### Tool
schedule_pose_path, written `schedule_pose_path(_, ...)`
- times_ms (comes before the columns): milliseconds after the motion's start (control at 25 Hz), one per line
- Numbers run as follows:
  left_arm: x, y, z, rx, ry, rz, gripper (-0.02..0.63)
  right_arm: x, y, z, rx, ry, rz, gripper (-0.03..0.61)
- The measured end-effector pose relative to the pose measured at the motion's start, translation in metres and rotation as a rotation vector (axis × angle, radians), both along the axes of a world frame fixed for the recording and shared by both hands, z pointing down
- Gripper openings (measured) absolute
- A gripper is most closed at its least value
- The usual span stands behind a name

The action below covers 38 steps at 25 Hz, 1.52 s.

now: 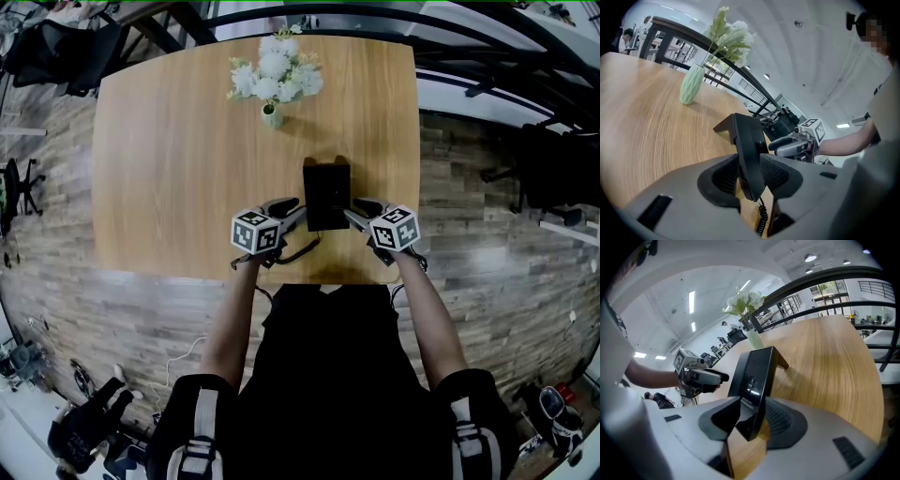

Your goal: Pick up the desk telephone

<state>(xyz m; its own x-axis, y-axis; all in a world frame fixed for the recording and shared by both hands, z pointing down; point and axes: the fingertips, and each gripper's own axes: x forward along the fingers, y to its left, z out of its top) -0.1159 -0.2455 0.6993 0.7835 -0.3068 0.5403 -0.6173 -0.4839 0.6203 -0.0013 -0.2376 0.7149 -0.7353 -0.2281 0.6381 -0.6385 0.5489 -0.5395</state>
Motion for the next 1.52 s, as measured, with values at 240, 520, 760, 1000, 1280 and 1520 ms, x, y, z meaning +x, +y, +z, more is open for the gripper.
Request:
schedule_pose_path(240,0.007,-0.003,0.010,-0.047,0.017,0.011,0.184,0.000,-0.010,0.005,-0.031,-0.017,0.021,0.190)
schedule_pose_path(520,0.018,-0.003,0.020,-0.082,0.020,0.033,0.235,-0.005,-0.009,0.016,-0.067,-0.022,-0.009,0.218)
schedule_pose_path(760,0.029,-0.004,0.027,-0.107,0.034,0.045,0.242,-0.012,-0.011,0.019,-0.077,-0.036,-0.025,0.221)
schedule_pose_path(1000,0.039,-0.001,0.035,-0.128,0.043,0.057,0.242,-0.017,-0.011,0.023,-0.086,-0.039,-0.033,0.222)
schedule_pose_path(1280,0.044,-0.007,0.043,-0.138,0.051,0.043,0.242,-0.022,-0.014,0.029,-0.099,-0.046,-0.047,0.221)
schedule_pose_path(1520,0.044,-0.009,0.046,-0.153,0.072,0.024,0.244,-0.025,-0.015,0.031,-0.128,-0.101,-0.036,0.221)
